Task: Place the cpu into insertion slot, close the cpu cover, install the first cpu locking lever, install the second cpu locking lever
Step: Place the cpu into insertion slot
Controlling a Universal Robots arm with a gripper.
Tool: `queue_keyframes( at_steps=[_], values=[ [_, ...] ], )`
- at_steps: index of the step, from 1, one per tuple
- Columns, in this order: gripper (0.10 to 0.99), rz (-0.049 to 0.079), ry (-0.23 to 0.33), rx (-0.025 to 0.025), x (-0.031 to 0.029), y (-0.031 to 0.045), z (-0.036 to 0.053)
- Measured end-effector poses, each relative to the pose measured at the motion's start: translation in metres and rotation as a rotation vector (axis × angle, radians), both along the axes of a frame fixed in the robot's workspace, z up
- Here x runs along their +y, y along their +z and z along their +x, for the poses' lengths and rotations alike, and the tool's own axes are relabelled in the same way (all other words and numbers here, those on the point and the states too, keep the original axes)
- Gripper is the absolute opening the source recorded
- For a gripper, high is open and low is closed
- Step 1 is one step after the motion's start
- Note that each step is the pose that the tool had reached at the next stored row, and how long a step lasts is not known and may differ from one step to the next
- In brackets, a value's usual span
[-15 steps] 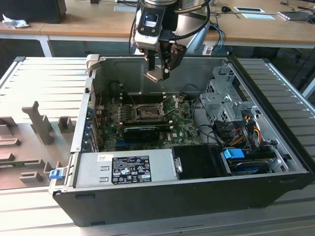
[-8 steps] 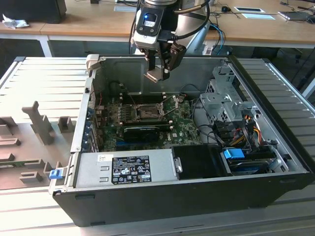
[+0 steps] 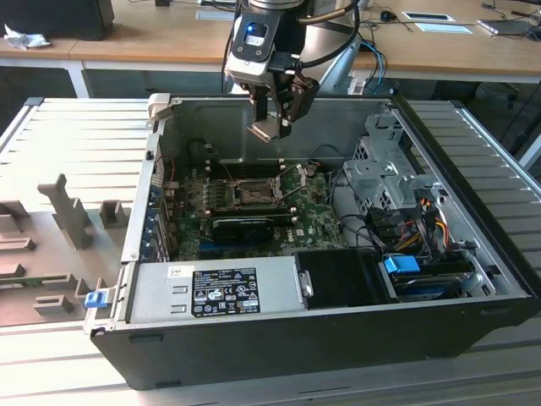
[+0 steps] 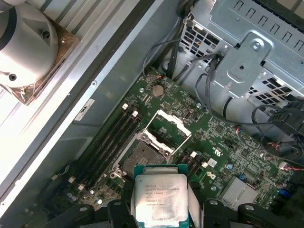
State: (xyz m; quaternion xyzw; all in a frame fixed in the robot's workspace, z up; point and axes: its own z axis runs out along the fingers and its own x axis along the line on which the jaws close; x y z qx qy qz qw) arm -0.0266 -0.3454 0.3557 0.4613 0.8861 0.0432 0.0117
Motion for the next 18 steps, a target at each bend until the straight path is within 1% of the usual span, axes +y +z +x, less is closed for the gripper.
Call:
queue_keyframes(
  at_steps=[18],
  values=[
    [0.533, 0.0, -0.076, 0.0, 0.0, -0.0004, 0.0]
  ],
)
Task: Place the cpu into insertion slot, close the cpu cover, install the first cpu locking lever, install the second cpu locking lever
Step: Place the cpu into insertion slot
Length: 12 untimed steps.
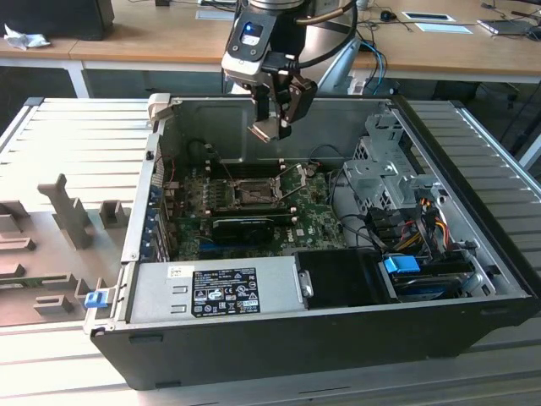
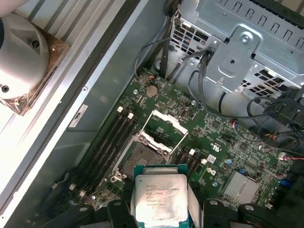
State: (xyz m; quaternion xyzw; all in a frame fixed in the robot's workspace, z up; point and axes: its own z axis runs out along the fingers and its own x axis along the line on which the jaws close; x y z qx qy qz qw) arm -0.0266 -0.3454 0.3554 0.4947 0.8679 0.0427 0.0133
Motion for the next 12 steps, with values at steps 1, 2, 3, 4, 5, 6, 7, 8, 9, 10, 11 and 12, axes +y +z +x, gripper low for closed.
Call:
queue_keyframes(
  at_steps=[1, 2, 3, 4, 5, 6, 7, 8, 9, 10, 11, 12],
  values=[
    [0.533, 0.0, -0.012, 0.0, 0.0, -0.0001, 0.0],
    [0.533, 0.0, -0.023, 0.0, 0.0, -0.0002, 0.0],
    [0.533, 0.0, -0.029, 0.0, 0.0, -0.0003, 0.0],
    [0.533, 0.0, -0.033, 0.0, 0.0, -0.0003, 0.0],
    [0.533, 0.0, -0.036, 0.0, 0.0, -0.0003, 0.0],
    [0.533, 0.0, -0.042, 0.0, 0.0, -0.0003, 0.0],
    [0.533, 0.0, -0.048, 0.0, 0.0, -0.0004, 0.0],
    [0.533, 0.0, -0.056, 0.0, 0.0, -0.0004, 0.0],
    [0.533, 0.0, -0.061, 0.0, 0.0, -0.0004, 0.0],
    [0.533, 0.0, -0.066, 0.0, 0.0, -0.0005, 0.0],
    [0.533, 0.0, -0.069, 0.0, 0.0, -0.0005, 0.0],
    [0.533, 0.0, -0.08, 0.0, 0.0, -0.0006, 0.0]
  ],
)
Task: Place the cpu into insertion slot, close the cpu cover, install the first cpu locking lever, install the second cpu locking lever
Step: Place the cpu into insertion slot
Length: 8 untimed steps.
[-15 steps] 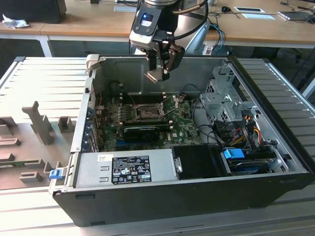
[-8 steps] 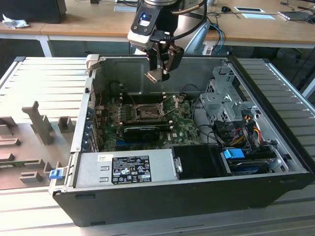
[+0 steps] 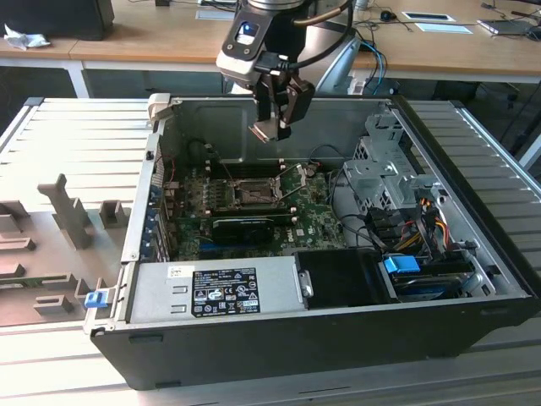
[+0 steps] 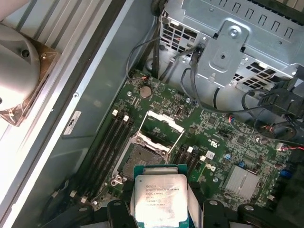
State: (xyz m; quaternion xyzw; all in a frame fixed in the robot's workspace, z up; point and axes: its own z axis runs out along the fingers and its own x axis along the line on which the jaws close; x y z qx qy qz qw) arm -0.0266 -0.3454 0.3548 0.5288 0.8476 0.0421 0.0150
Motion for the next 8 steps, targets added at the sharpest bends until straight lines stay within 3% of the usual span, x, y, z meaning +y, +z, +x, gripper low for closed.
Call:
queue_keyframes(
  at_steps=[8],
  values=[
    [0.533, 0.0, -0.033, 0.0, 0.0, -0.0002, 0.0]
  ],
)
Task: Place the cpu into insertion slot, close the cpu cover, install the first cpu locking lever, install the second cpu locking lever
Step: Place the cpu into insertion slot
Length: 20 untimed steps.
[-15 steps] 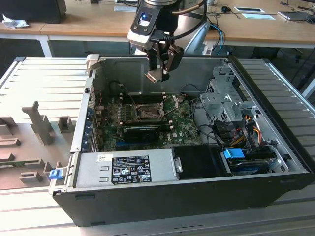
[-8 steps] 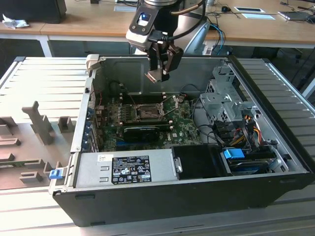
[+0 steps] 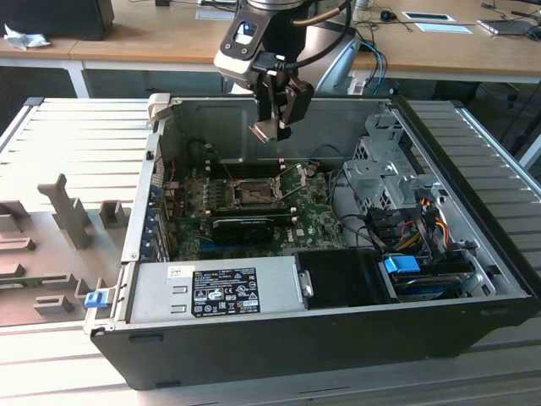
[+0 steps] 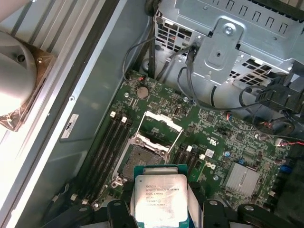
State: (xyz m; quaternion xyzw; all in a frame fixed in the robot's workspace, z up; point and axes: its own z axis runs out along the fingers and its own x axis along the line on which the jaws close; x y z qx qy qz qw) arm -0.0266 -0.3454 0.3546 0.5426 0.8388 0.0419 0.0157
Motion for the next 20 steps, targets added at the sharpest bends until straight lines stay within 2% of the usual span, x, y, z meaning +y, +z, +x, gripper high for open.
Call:
queue_keyframes(
  at_steps=[20],
  values=[
    [0.533, 0.0, -0.083, 0.0, 0.0, -0.0005, 0.0]
  ],
)
